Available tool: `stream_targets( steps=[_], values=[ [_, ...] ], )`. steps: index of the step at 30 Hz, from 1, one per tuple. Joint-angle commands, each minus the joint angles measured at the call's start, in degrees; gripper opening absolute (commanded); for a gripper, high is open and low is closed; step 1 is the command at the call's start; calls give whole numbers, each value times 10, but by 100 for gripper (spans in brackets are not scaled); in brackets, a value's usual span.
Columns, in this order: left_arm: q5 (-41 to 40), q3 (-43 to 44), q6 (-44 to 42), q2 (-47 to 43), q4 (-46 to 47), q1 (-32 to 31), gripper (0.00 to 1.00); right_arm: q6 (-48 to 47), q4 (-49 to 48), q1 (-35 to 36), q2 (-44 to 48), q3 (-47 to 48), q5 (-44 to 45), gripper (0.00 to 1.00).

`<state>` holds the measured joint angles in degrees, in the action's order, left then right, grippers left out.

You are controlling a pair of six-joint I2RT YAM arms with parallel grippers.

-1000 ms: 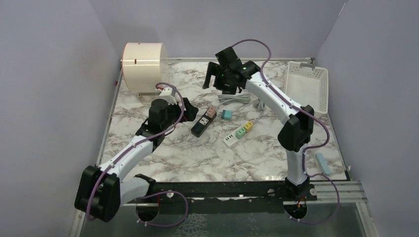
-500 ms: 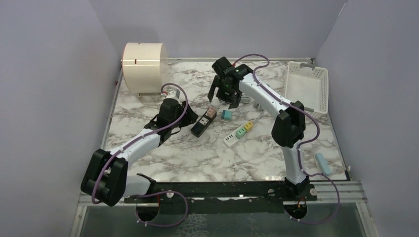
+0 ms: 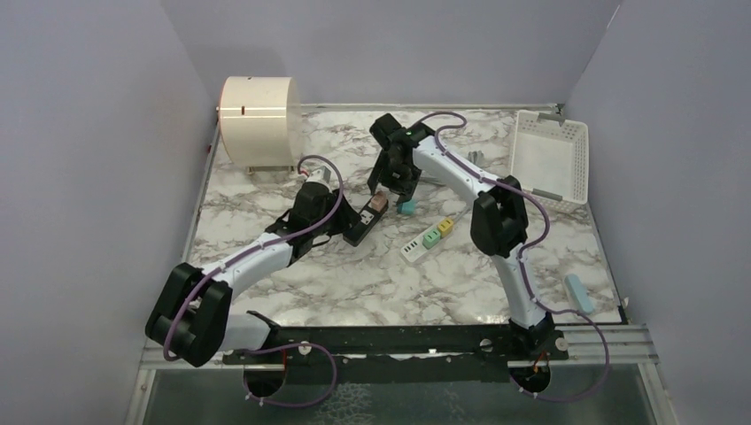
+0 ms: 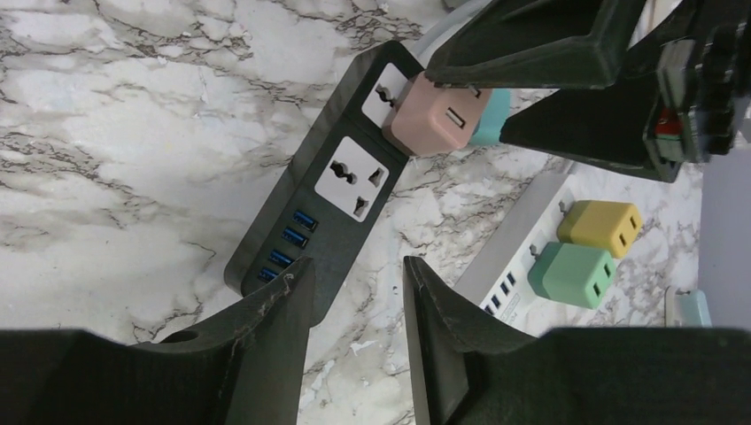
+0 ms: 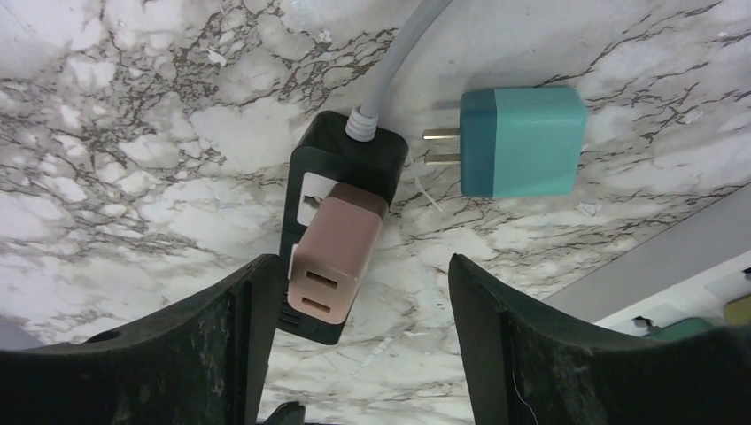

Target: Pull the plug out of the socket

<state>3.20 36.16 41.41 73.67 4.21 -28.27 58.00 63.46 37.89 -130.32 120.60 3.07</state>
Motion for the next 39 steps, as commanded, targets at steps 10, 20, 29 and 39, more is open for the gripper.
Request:
stream_targets(
  steps=[10, 20, 29, 39],
  values=[
    [18, 3, 30, 66, 60, -21, 37, 10, 3, 3, -42, 34, -25, 59],
    [28, 4, 31, 113, 89, -24, 30, 6, -3, 4, -56, 45, -29, 17],
    [24, -2, 37, 131, 93, -24, 21, -3, -17, 4, -30, 40, -41, 1],
    [15, -10, 40, 161, 95, -24, 18, -10, -12, 4, 7, 80, -57, 1]
  ],
)
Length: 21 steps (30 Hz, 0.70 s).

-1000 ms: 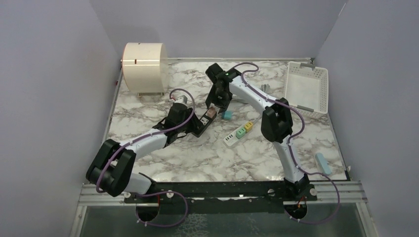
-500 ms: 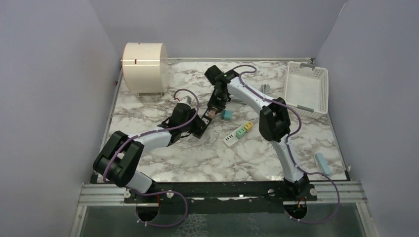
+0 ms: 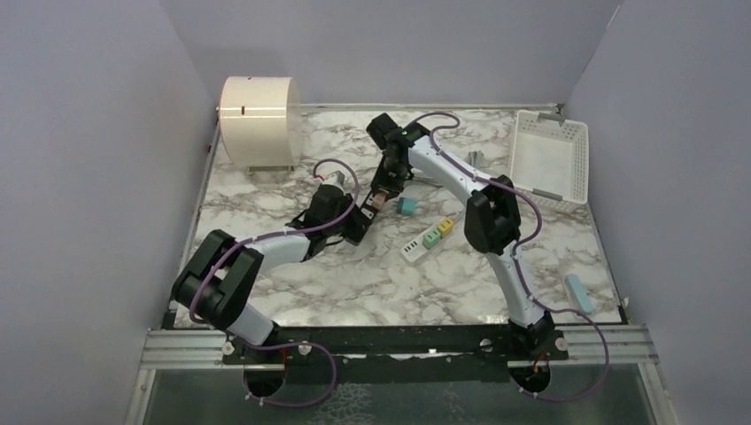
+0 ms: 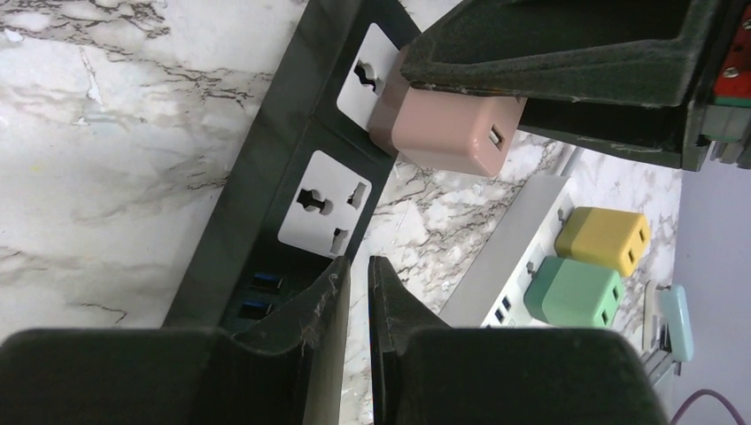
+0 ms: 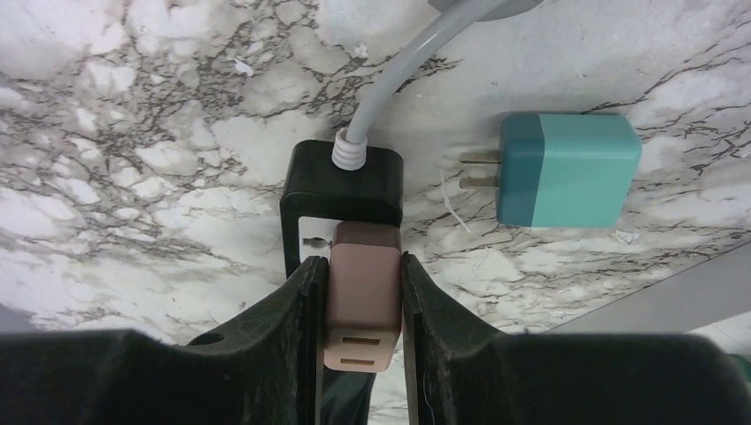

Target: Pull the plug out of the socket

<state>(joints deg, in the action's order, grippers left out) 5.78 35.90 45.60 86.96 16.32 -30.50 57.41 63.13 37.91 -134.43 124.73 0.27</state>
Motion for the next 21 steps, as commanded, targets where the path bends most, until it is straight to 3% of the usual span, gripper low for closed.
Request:
stream_targets(
  steps=[1, 12, 16, 21],
  values=[
    [-12, -9, -1, 32, -26, -2, 17, -4, -10, 4, 51, 39, -34, 1],
    [8, -27, 12, 65, 17, -2, 17, -19, -8, 4, 50, 29, -39, 1],
    [79, -20, -13, 45, 50, -2, 17, -38, -6, 3, 41, 21, -22, 1],
    [177, -8, -78, -49, 59, -2, 21, -113, -7, -8, 16, 32, -32, 1]
  ],
)
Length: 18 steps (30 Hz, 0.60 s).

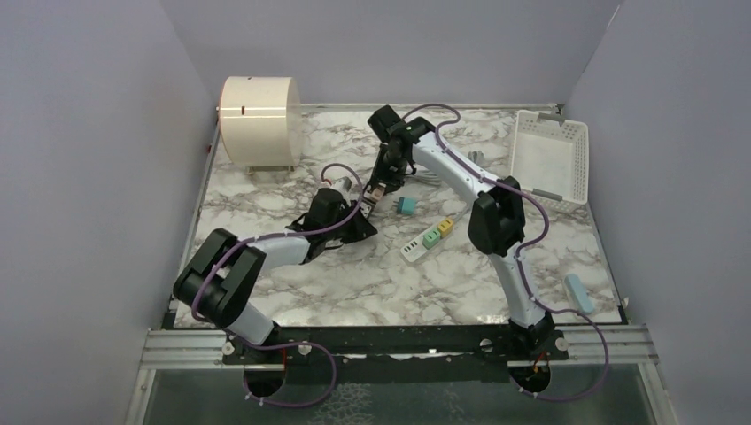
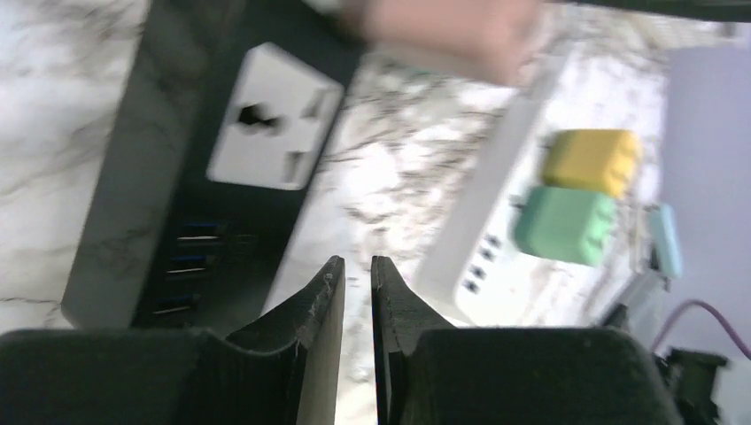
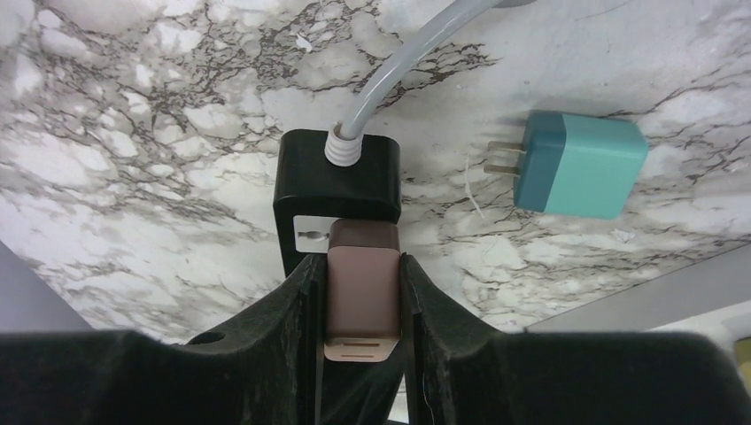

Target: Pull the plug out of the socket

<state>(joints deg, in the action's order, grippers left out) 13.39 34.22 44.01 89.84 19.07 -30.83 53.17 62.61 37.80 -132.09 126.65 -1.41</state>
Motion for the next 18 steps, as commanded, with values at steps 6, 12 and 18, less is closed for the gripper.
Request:
stream_targets(
  steps=[6, 12, 18],
  values=[
    [268, 10, -59, -88, 93, 17, 24, -191, 1, -13, -24, 26, -19, 1],
    [390, -17, 58, 6, 284, 48, 21, -292, -30, -23, 0, -20, -83, 1],
    [399, -12, 80, 65, 355, 59, 18, -357, -49, -29, 16, -47, -128, 1]
  ],
)
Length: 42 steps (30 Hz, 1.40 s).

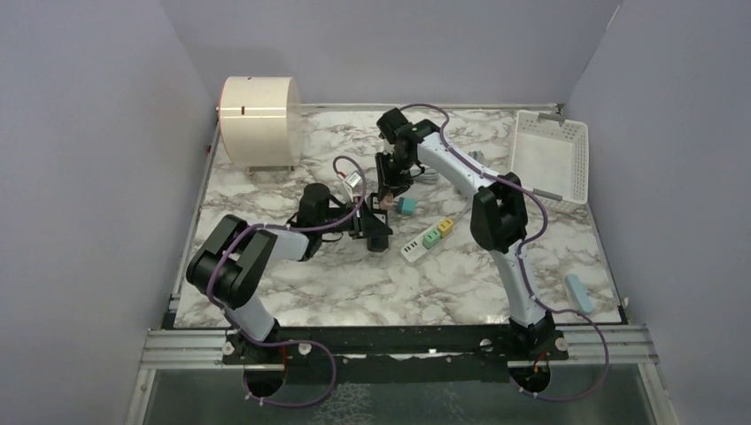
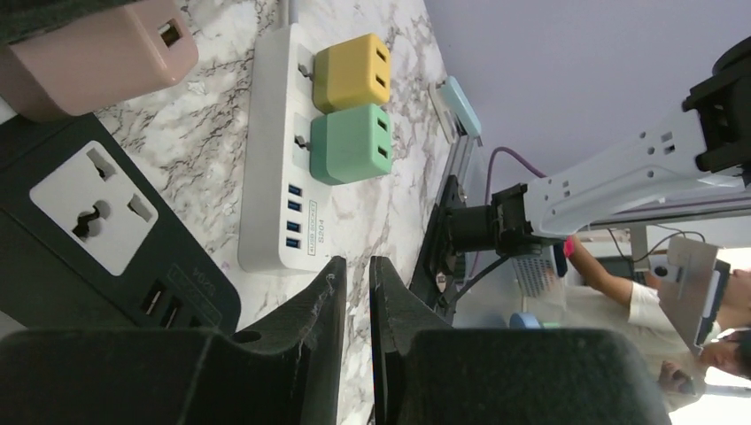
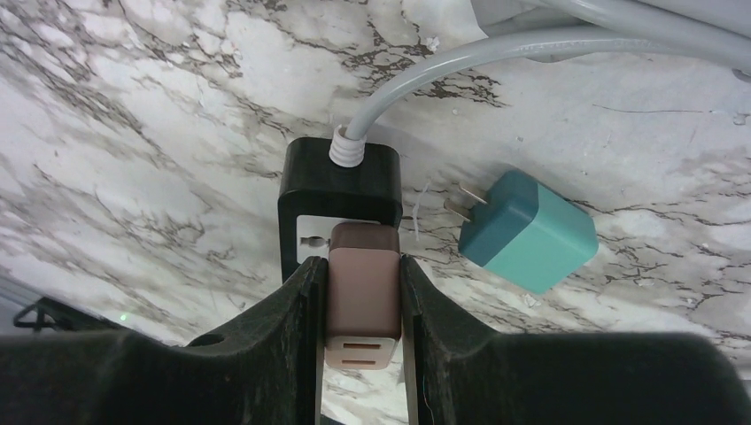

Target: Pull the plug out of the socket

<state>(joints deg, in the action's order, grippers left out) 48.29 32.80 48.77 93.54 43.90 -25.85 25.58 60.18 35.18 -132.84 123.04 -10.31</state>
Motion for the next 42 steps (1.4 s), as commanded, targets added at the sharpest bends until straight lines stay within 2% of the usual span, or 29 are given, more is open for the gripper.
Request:
stream_targets(
  steps=[1, 4, 7, 12, 24, 39, 42],
  values=[
    [47, 6, 41, 35, 121, 12, 18, -87, -21, -3, 21, -10, -37, 1],
    [41, 26, 59, 83, 139, 12, 17, -90, -13, -3, 13, -10, -34, 1],
    [30, 35, 76, 120, 139, 14, 8, -85, -7, -3, 13, -11, -20, 1],
    [-4, 19, 90, 157, 139, 15, 0, -64, 2, -3, 21, -11, 20, 1],
    [-64, 3, 96, 211, 140, 15, 0, -31, 17, -3, 38, 10, 0, 1],
    [-77, -5, 125, 282, 183, 16, 0, -44, 42, -2, 57, 38, -11, 1],
    [-77, -7, 152, 291, 206, 18, 0, -35, 39, 4, 59, 27, 15, 1]
  ],
)
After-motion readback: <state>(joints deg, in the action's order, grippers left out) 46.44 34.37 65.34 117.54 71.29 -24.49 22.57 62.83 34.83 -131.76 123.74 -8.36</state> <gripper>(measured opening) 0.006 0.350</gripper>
